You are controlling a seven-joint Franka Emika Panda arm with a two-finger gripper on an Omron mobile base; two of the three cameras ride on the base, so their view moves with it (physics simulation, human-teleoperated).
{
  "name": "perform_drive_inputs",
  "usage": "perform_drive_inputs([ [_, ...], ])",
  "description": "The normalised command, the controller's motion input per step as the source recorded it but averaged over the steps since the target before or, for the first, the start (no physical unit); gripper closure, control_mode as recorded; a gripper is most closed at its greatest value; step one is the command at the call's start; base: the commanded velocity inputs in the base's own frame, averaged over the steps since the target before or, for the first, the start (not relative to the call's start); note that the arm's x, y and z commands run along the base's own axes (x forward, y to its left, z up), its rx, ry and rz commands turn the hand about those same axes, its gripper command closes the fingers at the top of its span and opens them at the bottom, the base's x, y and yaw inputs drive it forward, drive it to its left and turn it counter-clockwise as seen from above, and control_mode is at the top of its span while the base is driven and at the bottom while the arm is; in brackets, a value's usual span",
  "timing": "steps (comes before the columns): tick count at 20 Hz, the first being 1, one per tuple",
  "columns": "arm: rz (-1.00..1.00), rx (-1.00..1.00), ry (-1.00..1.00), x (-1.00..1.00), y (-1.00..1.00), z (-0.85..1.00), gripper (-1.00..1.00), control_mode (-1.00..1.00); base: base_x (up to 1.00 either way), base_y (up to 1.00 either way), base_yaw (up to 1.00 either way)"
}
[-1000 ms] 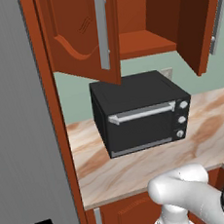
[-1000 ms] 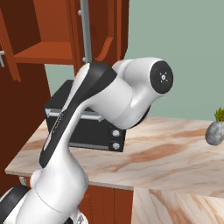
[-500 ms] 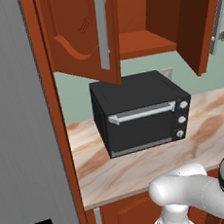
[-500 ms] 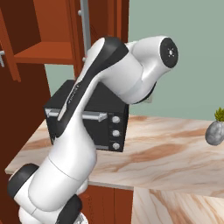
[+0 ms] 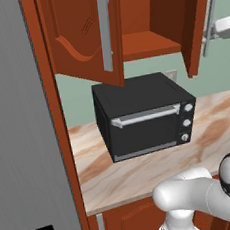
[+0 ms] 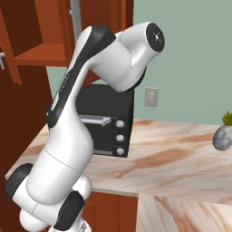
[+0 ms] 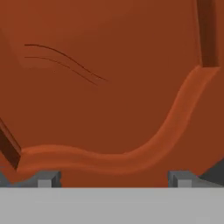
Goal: Close all open cabinet doors.
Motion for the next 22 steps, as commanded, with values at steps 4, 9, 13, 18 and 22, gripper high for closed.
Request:
perform_drive_inputs([
  [4,0.00,0.00,0.00,0.26,0.79,0.00,-1.00,-1.00,0.00,0.00,0.00],
  [9,-0.01,0.00,0.00,0.52,0.70,0.00,-1.00,-1.00,0.00,0.00,0.00],
  [13,-0.04,0.00,0.04,0.93,0.30,0.00,-1.00,-1.00,0.00,0.00,0.00],
  [18,-0.01,0.00,0.06,1.00,0.03,0.00,-1.00,-1.00,0.00,0.00,0.00],
  [22,0.00,0.00,0.05,1.00,0.00,0.00,-1.00,-1.00,0.00,0.00,0.00],
])
